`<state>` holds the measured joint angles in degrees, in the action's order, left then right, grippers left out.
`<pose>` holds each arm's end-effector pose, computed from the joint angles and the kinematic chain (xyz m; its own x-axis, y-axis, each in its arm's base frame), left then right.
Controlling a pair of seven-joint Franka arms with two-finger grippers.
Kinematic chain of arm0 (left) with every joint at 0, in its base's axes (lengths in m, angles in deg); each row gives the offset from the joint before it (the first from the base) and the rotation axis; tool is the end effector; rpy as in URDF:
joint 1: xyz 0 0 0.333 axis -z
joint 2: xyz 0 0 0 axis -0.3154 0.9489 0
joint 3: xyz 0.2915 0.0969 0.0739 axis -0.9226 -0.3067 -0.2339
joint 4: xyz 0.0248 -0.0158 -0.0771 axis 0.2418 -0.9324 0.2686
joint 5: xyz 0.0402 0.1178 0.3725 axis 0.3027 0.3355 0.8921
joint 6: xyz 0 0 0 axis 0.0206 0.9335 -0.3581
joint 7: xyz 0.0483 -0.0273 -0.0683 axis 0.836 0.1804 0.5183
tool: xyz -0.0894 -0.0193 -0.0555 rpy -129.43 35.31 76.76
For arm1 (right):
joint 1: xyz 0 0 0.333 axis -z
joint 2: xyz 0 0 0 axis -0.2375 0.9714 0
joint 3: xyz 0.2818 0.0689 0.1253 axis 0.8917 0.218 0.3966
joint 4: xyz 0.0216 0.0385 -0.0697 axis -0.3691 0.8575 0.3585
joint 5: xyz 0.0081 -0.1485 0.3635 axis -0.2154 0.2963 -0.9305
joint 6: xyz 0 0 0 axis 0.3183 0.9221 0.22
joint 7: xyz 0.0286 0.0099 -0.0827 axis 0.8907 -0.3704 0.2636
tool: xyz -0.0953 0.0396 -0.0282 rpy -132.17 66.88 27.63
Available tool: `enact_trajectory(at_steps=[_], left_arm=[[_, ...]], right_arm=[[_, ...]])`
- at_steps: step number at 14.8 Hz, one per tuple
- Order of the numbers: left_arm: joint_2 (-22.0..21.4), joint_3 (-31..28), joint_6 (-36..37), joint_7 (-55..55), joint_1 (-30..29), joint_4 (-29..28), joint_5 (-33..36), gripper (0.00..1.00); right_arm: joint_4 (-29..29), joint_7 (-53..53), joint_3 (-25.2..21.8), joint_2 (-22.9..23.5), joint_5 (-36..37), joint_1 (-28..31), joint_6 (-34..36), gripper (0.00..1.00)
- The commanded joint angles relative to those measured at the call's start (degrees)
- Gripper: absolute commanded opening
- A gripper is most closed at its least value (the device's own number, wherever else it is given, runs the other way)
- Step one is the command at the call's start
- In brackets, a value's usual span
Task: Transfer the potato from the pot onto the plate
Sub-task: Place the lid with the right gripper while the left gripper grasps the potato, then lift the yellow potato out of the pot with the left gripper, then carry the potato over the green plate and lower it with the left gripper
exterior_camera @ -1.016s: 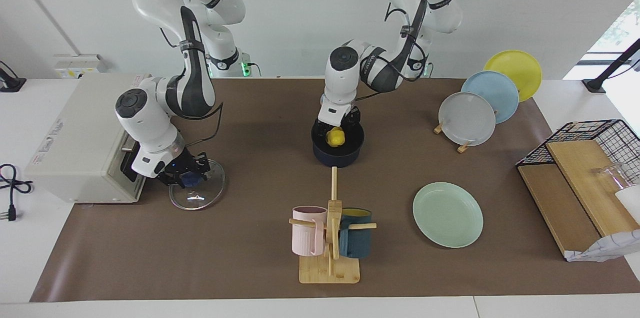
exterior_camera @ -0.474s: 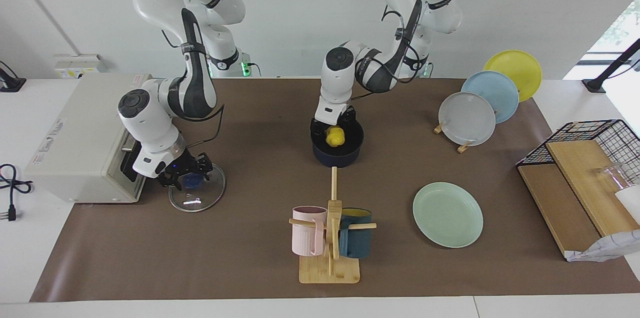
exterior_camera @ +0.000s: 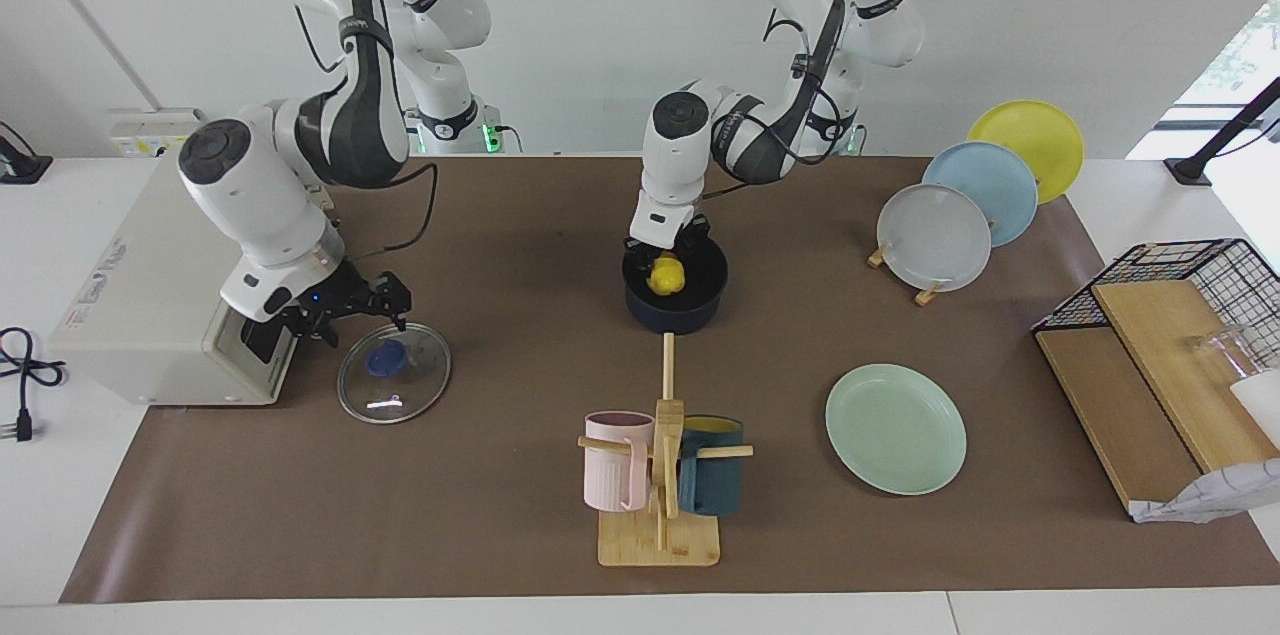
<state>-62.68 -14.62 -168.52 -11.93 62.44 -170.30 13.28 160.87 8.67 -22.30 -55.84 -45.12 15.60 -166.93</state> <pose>0.4118 -0.4198 0.3264 0.9576 0.2849 -0.0439 0.2854 -0.9584 0.0063 0.6134 -0.0082 0.4556 0.9832 0.1822 -0.0090 0.1811 -0.9810 -0.0691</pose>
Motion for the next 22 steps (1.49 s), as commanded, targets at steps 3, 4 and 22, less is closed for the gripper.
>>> enact_trajectory(at_steps=[3, 4, 22], left_arm=[[-1.6, -0.8, 2.6, -2.6, -0.9, 0.4, -1.0, 0.00], [-2.6, -0.8, 4.9, -4.0, -1.5, 1.5, -1.1, 0.00], [10.2, -1.3, 21.3, -49.0, -34.6, 33.1, -3.3, 0.00]], right_arm=[[-8.3, -6.3, 0.1, -2.4, 4.1, 0.7, 18.6, 1.00], [-8.4, -6.8, 0.1, -3.5, 4.1, 0.3, 19.5, 1.00], [-4.6, -12.7, -3.1, -11.3, 5.1, -2.9, 20.8, 1.00]])
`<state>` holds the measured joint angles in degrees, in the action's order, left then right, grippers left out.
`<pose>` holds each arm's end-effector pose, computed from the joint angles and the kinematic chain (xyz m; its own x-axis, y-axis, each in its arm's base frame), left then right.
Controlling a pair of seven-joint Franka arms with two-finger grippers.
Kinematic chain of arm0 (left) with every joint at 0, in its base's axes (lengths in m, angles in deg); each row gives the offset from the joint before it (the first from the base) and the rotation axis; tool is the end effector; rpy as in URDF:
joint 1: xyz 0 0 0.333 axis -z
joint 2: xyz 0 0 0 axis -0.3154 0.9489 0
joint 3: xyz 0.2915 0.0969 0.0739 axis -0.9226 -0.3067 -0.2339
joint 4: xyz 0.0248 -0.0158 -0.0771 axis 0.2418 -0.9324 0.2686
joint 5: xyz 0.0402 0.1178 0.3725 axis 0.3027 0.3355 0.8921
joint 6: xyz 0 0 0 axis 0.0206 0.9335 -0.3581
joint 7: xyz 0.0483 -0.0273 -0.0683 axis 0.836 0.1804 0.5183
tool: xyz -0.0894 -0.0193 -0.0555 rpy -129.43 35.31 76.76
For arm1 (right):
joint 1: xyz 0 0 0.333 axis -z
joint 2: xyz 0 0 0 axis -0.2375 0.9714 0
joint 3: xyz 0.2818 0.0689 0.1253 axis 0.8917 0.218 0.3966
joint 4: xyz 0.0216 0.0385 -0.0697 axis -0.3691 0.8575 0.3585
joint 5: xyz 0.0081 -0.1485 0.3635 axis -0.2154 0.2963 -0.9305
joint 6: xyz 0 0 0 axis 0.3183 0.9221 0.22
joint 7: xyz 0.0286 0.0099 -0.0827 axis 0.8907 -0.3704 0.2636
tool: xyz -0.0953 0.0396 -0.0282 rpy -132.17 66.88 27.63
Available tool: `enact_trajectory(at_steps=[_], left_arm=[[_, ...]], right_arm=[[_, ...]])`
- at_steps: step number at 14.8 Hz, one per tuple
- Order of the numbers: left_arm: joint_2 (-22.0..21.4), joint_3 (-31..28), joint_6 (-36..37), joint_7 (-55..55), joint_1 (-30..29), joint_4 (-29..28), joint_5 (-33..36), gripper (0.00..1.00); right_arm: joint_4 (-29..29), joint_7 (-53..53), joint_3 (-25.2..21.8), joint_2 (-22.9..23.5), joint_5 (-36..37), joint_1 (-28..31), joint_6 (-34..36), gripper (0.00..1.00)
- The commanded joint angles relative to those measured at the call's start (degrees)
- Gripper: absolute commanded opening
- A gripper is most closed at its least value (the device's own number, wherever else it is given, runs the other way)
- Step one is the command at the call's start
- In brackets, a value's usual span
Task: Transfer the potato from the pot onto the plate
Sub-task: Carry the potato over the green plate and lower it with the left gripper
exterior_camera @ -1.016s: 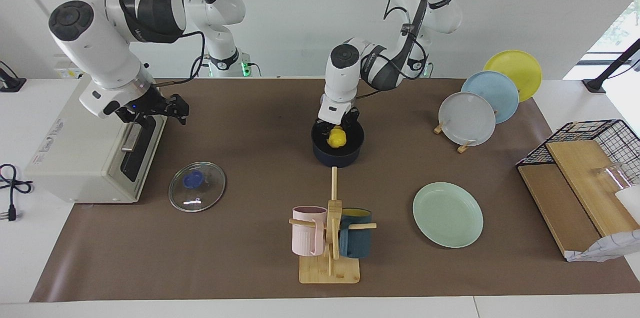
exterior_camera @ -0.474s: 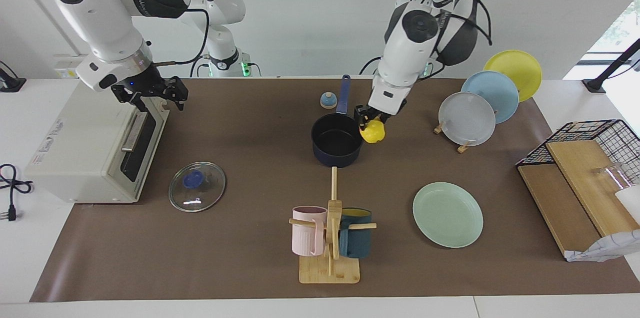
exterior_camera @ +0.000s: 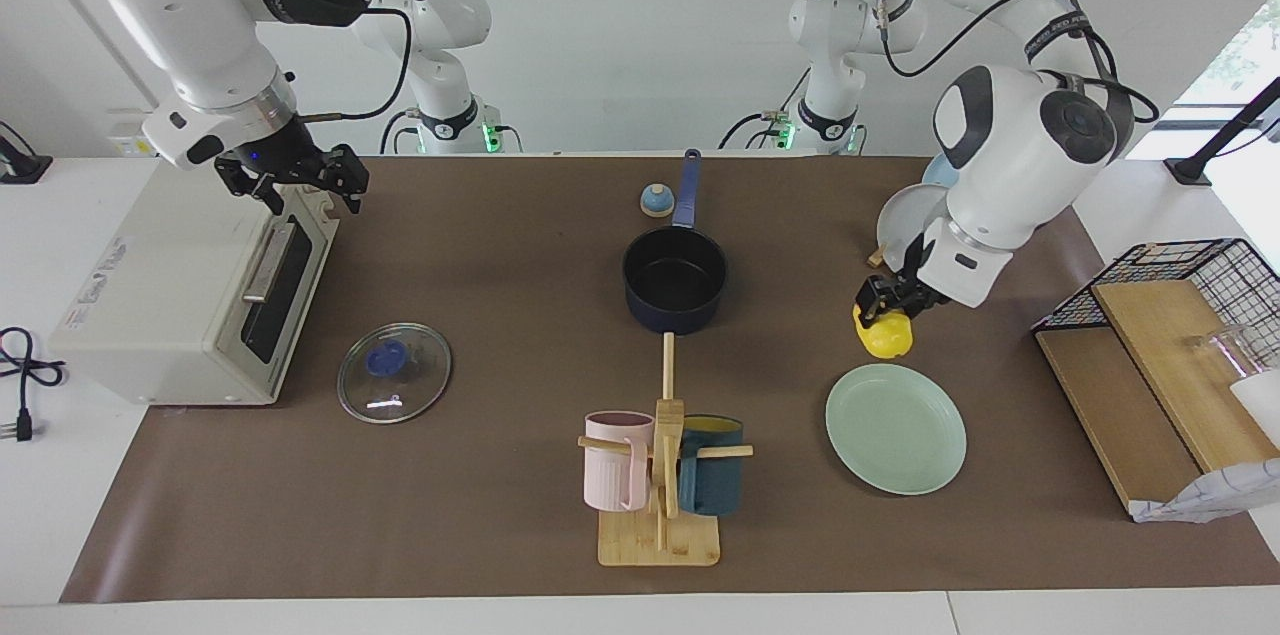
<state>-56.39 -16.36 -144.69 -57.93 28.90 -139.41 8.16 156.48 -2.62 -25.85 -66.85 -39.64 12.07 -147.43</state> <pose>0.6535 -0.1289 0.4704 0.9937 0.1056 -0.0362 0.1093 -0.9863 0.1233 0.5492 -0.0144 0.5762 0.9953 0.0101 -0.0958 0.0126 -0.9996 0.0245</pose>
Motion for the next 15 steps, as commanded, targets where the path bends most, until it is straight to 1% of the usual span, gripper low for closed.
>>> enact_trajectory(at_steps=[1, 3, 6, 8, 12, 13, 14, 15], left_arm=[[6.2, 0.4, -5.0, -3.8, -1.6, 2.2, 2.5, 0.00], [9.4, 0.4, -10.8, -5.2, -1.8, 1.7, 3.9, 0.00], [10.2, 0.4, -14.5, -7.4, -2.1, -1.8, 4.9, 0.00], [10.2, 0.4, -17.4, -7.8, -2.0, -4.8, 4.9, 0.00], [10.2, 0.4, -17.7, -8.1, -1.9, -5.4, 4.9, 0.00], [10.2, 0.4, -17.4, -8.2, -1.9, -5.2, 4.9, 0.86], [10.0, 0.2, -16.9, -8.9, -2.1, -4.6, 4.9, 1.00], [9.4, 0.2, -16.1, -9.2, -2.1, -3.8, 4.9, 1.00]], right_arm=[[-0.2, -1.4, 0.4, -0.5, -0.5, 1.0, 1.5, 1.00], [-0.3, -1.4, 0.2, -0.7, -0.7, 1.1, 1.5, 1.00], [1.0, -1.3, 0.1, -1.3, -1.1, 1.3, 1.1, 1.00], [0.6, -1.6, 0.1, -1.6, -1.1, 1.6, 1.1, 1.00], [0.4, -1.7, -0.5, -2.2, -1.1, 1.9, 1.0, 1.00], [0.6, -1.7, -0.6, -2.5, -1.1, 1.9, 0.9, 1.00], [0.6, -1.7, -0.7, -2.5, -1.1, 2.0, 0.9, 1.00], [0.6, -1.7, -0.7, -2.5, -1.0, 1.9, 1.0, 1.00]])
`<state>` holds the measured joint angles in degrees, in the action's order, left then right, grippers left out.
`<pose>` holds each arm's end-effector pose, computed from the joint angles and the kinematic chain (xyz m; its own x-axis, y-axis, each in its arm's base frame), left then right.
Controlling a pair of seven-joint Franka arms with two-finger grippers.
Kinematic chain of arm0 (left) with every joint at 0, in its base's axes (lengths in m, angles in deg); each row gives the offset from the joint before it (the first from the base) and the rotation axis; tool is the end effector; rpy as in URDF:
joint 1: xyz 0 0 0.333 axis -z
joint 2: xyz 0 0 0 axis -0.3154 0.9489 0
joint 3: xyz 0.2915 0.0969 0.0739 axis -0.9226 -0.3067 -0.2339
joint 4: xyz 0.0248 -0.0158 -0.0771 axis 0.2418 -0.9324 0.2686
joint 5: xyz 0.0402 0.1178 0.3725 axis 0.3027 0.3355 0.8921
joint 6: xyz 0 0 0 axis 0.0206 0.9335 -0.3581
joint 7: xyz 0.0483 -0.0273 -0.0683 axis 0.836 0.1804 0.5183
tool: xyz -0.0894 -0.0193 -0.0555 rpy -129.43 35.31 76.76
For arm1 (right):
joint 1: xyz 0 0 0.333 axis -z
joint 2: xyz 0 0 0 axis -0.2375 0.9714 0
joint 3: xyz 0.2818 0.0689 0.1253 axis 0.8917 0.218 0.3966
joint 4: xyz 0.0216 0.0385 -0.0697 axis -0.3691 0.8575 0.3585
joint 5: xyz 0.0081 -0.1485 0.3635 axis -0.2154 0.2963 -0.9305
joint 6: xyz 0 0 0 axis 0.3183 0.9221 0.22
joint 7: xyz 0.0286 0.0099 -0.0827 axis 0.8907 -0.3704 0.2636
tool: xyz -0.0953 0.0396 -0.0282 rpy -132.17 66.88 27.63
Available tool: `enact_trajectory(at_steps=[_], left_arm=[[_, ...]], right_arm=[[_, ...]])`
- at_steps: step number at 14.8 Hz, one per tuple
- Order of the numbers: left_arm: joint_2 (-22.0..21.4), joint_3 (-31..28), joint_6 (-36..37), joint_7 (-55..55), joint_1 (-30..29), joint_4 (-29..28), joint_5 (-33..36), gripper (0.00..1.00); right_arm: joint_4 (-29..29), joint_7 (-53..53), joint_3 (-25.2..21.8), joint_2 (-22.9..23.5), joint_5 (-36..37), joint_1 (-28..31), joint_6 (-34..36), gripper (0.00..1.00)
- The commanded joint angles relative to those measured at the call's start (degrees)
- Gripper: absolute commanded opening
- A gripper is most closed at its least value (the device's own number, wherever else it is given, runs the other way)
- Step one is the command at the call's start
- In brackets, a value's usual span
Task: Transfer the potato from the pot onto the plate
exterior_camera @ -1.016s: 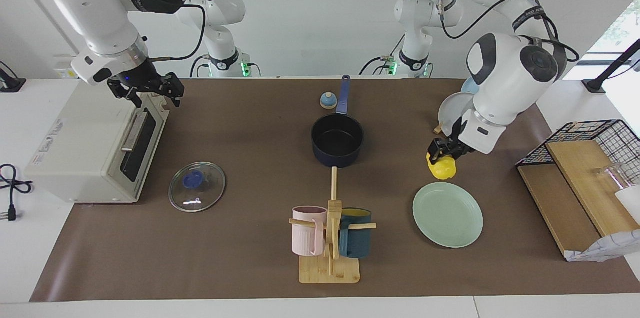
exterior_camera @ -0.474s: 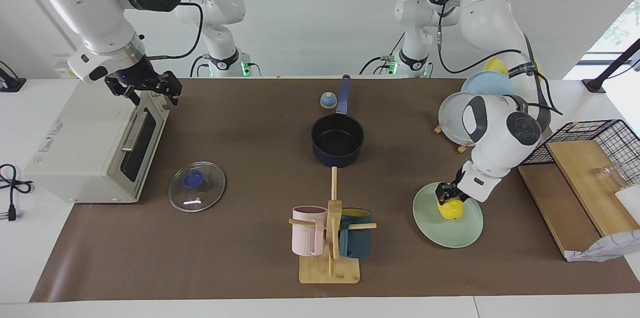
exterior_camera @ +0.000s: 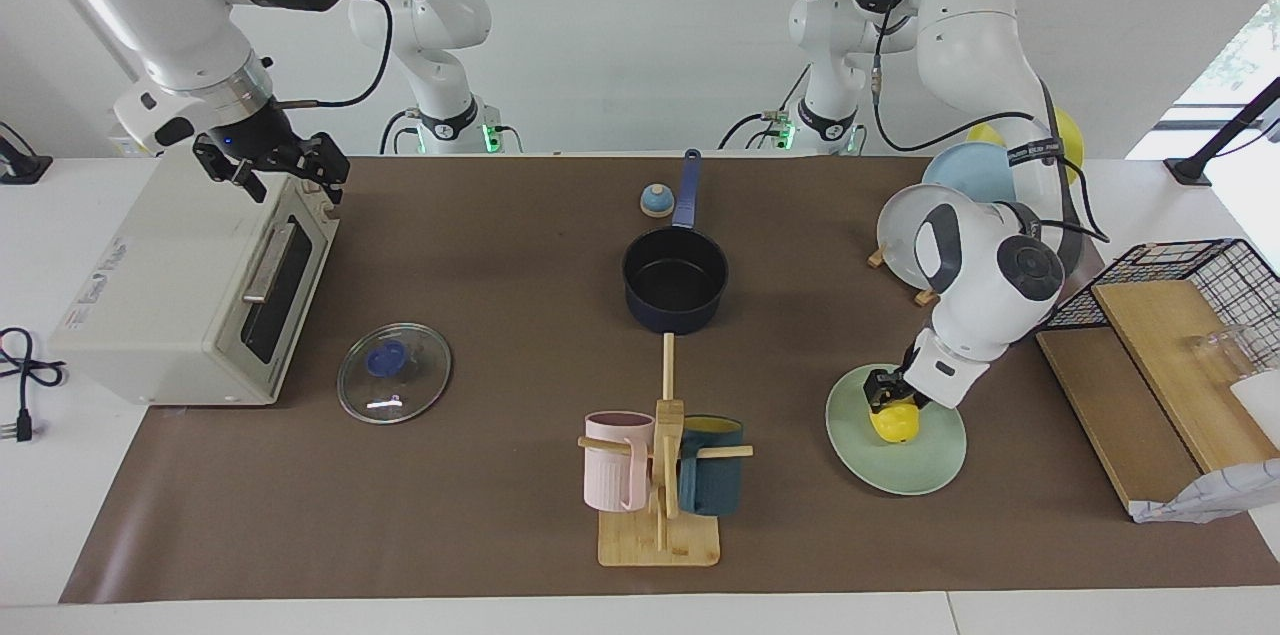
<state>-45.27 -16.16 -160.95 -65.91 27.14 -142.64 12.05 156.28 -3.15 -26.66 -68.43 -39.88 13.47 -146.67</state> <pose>0.6909 -0.1082 0.3355 0.9997 -0.0050 0.0235 -0.0064 -0.9981 0.0605 0.5400 -0.0351 0.5918 0.9963 -0.0378 -0.0778 -0.0363 -0.9991 0.0199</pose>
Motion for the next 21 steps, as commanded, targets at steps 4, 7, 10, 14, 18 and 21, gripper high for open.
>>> enact_trajectory(at_steps=[4, 7, 10, 14, 18, 21], left_arm=[[-9.7, -0.1, 9.1, -1.1, -1.9, 2.6, 0.8, 1.00], [-17.5, -1.9, 16.6, -1.3, -2.2, 2.6, 1.4, 1.00], [-25.0, -2.1, 23.8, -1.8, -2.3, 2.1, 3.3, 1.00], [-33.3, -2.2, 34.6, -4.2, -3.0, -0.3, 3.3, 1.00], [-40.0, -2.0, 34.6, -4.1, -3.0, -10.1, 3.4, 1.00], [-39.4, -1.5, 31.0, -4.0, -3.0, -11.5, 3.4, 1.00]], right_arm=[[1.2, -0.9, 0.2, -0.9, -0.7, 0.3, 0.1, 1.00], [1.2, -0.7, 0.2, -0.9, -0.7, 0.2, 0.5, 1.00], [1.2, -0.7, 0.2, -0.9, -0.7, 0.3, 0.5, 1.00], [1.2, -0.7, 0.2, -0.9, -0.7, 0.2, 0.5, 1.00], [1.2, -0.7, 0.2, -0.9, -0.7, 0.3, 0.5, 1.00], [1.2, -0.7, 0.2, -0.9, -0.7, 0.2, 0.5, 1.00]])
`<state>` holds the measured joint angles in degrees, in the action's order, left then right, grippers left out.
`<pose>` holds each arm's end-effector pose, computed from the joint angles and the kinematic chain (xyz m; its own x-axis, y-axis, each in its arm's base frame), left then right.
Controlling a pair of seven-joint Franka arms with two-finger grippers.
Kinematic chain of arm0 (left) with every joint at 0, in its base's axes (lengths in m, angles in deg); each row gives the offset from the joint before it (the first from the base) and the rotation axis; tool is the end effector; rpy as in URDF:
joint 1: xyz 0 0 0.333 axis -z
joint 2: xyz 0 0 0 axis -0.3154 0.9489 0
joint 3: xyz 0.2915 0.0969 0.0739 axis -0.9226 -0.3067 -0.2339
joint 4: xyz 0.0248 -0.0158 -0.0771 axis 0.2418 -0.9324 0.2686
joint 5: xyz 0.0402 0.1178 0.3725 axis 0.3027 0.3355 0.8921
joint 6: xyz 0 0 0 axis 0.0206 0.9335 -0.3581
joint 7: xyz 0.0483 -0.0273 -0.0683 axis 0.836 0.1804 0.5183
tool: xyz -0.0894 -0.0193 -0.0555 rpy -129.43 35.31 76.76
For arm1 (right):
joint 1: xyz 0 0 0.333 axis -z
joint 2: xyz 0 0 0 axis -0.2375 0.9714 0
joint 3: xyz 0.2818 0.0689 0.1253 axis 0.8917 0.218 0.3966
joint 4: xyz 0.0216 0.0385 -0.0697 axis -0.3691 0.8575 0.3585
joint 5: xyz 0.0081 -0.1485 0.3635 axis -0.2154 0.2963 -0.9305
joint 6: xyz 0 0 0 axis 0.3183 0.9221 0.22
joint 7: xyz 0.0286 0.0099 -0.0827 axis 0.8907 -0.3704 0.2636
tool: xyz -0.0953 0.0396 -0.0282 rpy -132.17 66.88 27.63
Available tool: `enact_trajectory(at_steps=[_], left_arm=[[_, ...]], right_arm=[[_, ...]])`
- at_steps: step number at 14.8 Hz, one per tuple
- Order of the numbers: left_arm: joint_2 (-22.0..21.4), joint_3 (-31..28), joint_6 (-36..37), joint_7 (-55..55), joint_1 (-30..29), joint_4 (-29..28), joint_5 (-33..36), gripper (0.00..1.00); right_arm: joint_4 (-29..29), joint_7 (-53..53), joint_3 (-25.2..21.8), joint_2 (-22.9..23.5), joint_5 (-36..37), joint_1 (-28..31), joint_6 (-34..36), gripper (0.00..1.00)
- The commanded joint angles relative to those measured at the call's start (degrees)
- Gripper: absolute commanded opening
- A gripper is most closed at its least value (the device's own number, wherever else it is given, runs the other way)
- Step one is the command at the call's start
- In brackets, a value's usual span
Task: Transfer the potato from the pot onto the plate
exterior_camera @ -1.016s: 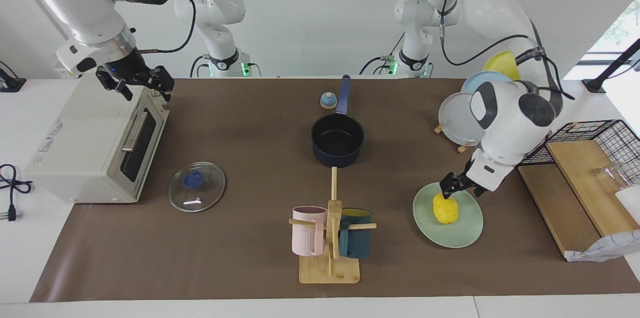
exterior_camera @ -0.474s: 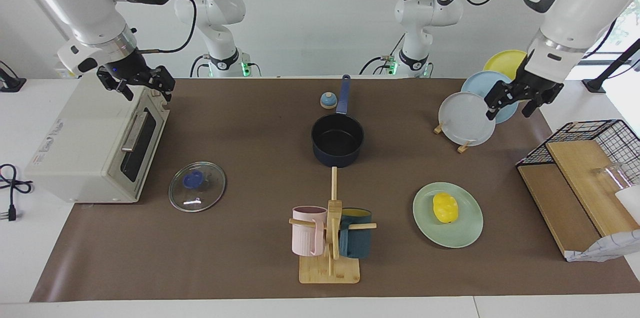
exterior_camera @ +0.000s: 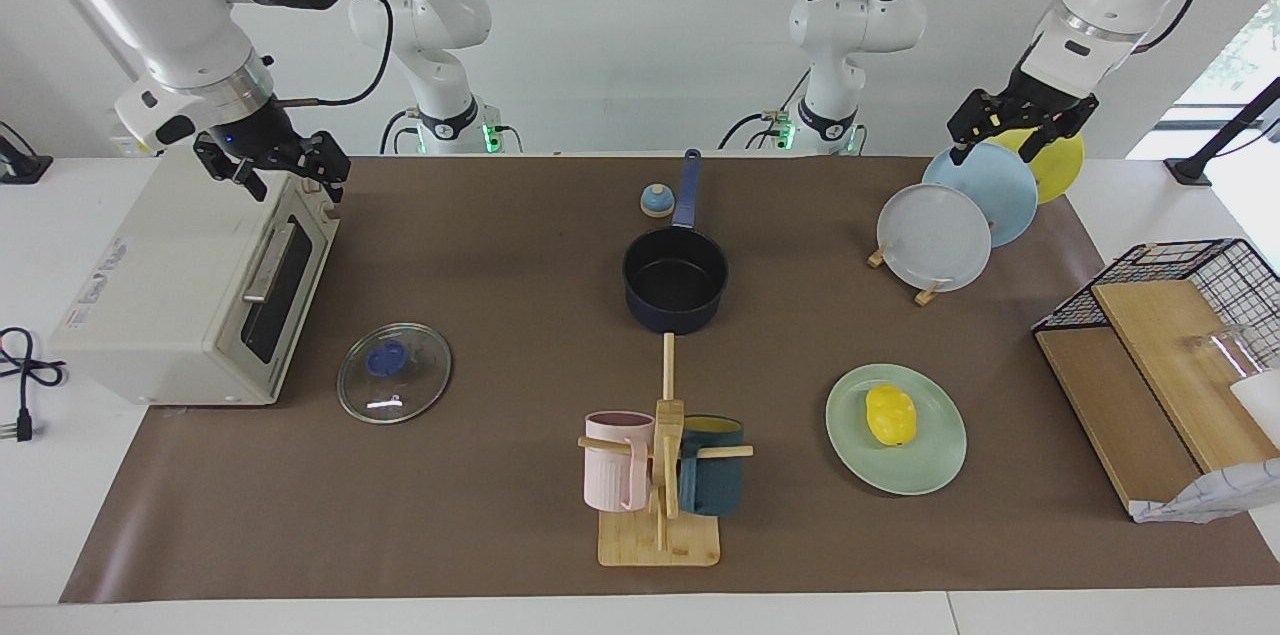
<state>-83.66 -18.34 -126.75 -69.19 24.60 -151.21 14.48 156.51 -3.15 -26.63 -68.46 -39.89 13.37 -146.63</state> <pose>0.5085 -0.0363 0.6268 0.9988 -0.0166 -0.0470 -0.0153 -0.9995 0.0280 0.5397 -0.0338 0.5901 0.9960 -0.0355 -0.0820 -0.0340 -0.9992 0.0196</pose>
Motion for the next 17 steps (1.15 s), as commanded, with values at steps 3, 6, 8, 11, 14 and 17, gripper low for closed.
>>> enact_trajectory(at_steps=[3, 6, 8, 11, 14, 17], left_arm=[[3.1, 0.7, -3.4, -0.8, -0.4, 2.1, 0.9, 1.00], [5.3, 0.7, -1.7, -0.8, -0.4, 7.3, 0.9, 1.00], [4.6, 0.9, 3.9, -0.9, -0.3, 5.2, 1.0, 1.00], [5.0, 1.0, 3.9, -0.9, -0.3, 5.4, 1.1, 1.00], [3.9, 1.2, 3.5, -0.9, -0.3, 5.1, 1.0, 1.00], [3.9, 1.2, 3.6, -0.9, -0.1, 5.1, 1.0, 1.00]], right_arm=[[0.9, -0.7, 0.2, -0.9, -0.7, 0.4, 0.5, 1.00], [0.9, -0.7, 0.2, -0.9, -0.7, 0.4, 0.5, 1.00], [0.9, -0.7, 0.2, -0.9, -0.7, 0.4, 0.5, 1.00], [0.9, -0.7, 0.2, -0.9, -0.7, 0.4, 0.5, 1.00], [0.9, -0.7, 0.2, -0.9, -0.7, 0.4, 0.5, 1.00], [0.9, -0.7, 0.2, -0.9, -0.7, 0.3, 0.5, 1.00]])
